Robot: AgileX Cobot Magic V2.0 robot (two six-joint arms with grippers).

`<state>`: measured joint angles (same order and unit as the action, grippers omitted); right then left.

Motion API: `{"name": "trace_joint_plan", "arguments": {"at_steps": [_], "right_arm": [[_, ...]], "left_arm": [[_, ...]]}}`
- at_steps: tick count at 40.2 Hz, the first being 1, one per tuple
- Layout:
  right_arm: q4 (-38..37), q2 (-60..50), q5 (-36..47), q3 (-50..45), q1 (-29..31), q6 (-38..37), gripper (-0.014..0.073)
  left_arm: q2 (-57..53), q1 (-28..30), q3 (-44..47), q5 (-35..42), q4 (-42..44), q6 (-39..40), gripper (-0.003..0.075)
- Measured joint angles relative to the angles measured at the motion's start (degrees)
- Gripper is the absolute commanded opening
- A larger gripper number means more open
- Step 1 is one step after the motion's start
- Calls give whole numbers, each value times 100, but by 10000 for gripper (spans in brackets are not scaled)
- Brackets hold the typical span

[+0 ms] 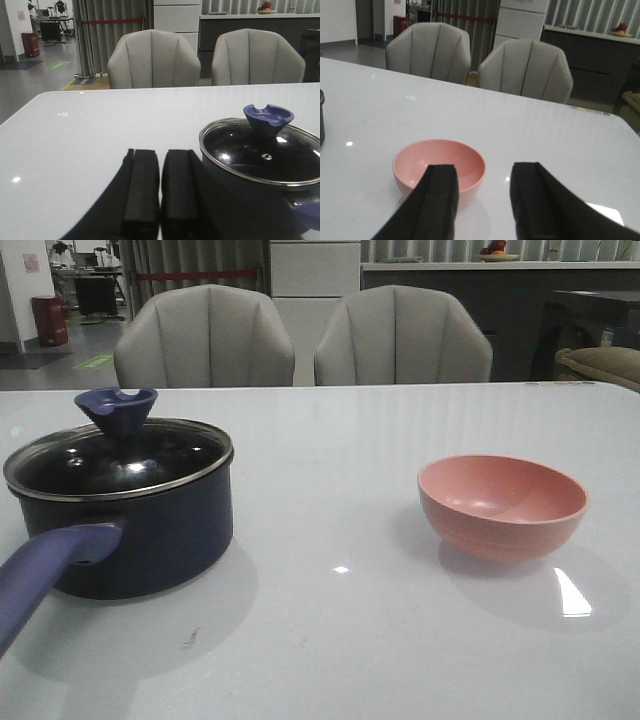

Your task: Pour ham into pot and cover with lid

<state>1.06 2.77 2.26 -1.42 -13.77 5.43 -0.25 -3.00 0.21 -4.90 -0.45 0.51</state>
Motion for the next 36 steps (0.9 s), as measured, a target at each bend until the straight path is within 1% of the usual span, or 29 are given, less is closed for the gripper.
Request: {"name": "trace_joint_plan", "arguments": {"at_steps": [4,9,13,21,33,36], "right_arm": [[-299,0,120,-10,0,-328,381],[-411,-25,120,-10,0,-436,381],[-422,-185,66,-10,12,-471,381],[-305,-333,-226,-10,295,-487,381],[-244,-333,-189,-10,398,-496,381],[-246,-333,-140,-10,398,-477,358]], "left_arm": [[0,0,0,0,0,0,113],[0,0,0,0,0,0,113],[0,0,0,0,0,0,113],[0,0,0,0,0,0,113],[0,0,0,0,0,0,113],[0,0,0,0,0,0,113]]}}
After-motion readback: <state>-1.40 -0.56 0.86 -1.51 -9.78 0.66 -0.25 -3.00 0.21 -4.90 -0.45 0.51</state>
